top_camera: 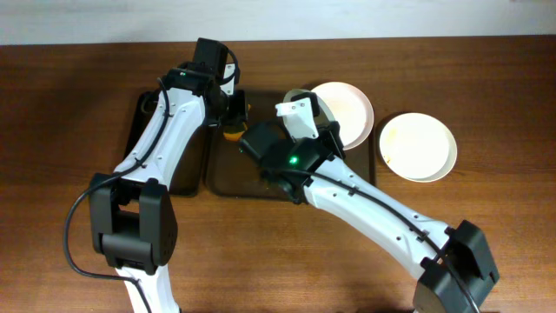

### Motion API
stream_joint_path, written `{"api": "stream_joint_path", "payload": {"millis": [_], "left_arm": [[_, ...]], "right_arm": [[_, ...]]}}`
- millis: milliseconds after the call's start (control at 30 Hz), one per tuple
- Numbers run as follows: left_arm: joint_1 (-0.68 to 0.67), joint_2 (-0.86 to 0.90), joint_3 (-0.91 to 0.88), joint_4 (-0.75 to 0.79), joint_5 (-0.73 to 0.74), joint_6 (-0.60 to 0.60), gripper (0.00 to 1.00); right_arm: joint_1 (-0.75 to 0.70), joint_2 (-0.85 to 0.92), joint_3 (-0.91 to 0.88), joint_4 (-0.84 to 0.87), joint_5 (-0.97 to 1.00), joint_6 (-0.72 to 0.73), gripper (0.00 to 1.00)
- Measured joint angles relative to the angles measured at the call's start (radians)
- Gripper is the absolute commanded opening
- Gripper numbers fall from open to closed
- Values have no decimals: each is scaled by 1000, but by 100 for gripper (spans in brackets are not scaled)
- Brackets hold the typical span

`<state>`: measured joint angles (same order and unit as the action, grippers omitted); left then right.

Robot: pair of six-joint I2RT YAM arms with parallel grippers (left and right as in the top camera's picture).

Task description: Clean dirty plates on tray and stack at the side

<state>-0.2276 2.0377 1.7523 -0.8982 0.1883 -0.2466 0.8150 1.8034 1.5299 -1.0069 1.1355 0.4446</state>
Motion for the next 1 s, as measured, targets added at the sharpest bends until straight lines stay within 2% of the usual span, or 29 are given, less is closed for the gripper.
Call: {"api": "stream_joint_path", "payload": {"millis": [100,233,667,767,833,900,1000], "left_arm": [[0,0,0,0,0,0,0],[0,0,0,0,0,0,0],[0,0,0,0,0,0,0],[0,0,0,-3,0,0,0],[0,0,0,-3,0,0,0],[0,0,0,-4,0,0,0],[0,0,0,-14,3,0,0]], "right_arm": [[43,0,0,0,106,0,4],[43,0,0,0,136,-1,4],[43,0,0,0,45,0,4],[37,0,0,8,-130,0,4],[3,0,2,27,-335,0,4],[-111,0,4,42,-602,1,4],[-402,-4,4,33,-1022,-41,4]]}}
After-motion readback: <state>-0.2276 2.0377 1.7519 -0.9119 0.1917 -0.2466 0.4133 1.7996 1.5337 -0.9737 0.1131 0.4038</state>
